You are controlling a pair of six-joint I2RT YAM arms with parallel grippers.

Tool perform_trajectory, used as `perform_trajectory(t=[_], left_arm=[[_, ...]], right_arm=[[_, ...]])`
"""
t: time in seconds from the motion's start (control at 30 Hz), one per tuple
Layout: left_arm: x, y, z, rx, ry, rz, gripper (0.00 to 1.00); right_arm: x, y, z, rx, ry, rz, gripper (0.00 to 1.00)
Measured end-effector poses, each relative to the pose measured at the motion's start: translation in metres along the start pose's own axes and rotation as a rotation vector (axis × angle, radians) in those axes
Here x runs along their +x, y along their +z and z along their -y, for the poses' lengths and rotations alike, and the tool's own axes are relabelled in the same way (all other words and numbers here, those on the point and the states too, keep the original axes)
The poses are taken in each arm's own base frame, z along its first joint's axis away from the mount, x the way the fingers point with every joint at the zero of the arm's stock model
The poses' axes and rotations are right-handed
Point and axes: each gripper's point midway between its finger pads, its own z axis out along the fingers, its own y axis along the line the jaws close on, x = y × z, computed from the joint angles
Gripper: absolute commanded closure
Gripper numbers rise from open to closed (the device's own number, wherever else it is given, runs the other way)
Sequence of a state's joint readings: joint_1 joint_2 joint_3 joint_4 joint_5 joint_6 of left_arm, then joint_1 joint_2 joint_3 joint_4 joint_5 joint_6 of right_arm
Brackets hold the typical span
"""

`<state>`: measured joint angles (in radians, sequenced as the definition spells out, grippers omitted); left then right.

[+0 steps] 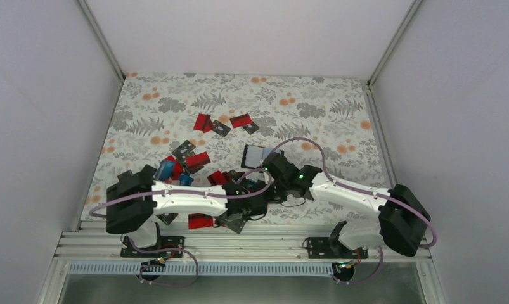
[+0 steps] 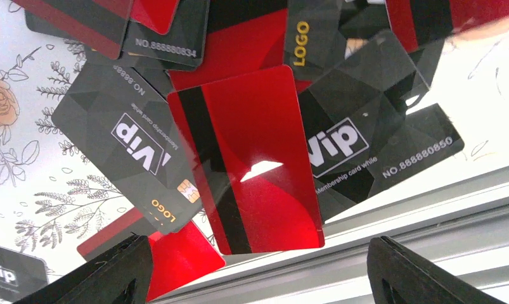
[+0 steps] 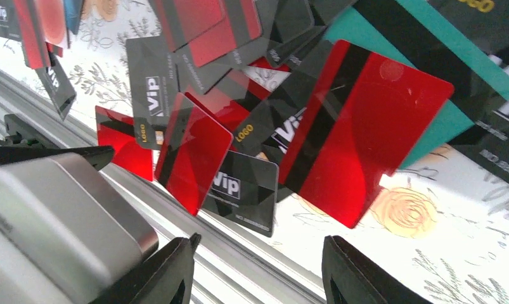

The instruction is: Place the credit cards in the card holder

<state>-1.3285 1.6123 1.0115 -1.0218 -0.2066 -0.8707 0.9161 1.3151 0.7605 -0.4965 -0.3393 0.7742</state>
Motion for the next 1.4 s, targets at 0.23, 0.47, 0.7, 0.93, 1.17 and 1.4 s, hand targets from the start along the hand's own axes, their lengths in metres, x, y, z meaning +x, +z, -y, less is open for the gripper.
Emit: perform_trajectory(t=[0.23,0.47,0.7,0.93,1.17,1.4], left_arm=[[0.010,0.007,0.006,-0.117,0.155,-0.057,0.16],[0.015,0.018,0.010,-0.156,0.217,-0.086,0.20],[0.013,0.029,0.016,-0.162,0.246,-0.062,0.27],[0.011,0.038,0.012,-0.195,0.263,-0.040,0.33],[0.013,0.041,0.007,-0.212,0.274,-0.030,0.50],[0.016,0.042,0.002,-0.238,0.302,-0.028,0.69]], right_arm=[[0.006,-0.002,0.018,0.048,0.027,-0.003,0.47],[0.013,-0.002,0.029,0.081,0.043,-0.018,0.46],[0.007,-0.006,0.027,0.066,0.047,0.007,0.46],[0.006,-0.006,0.028,0.065,0.053,0.008,0.46],[0.004,-0.008,0.028,0.058,0.058,0.014,0.46],[0.004,-0.008,0.026,0.047,0.058,0.012,0.46]])
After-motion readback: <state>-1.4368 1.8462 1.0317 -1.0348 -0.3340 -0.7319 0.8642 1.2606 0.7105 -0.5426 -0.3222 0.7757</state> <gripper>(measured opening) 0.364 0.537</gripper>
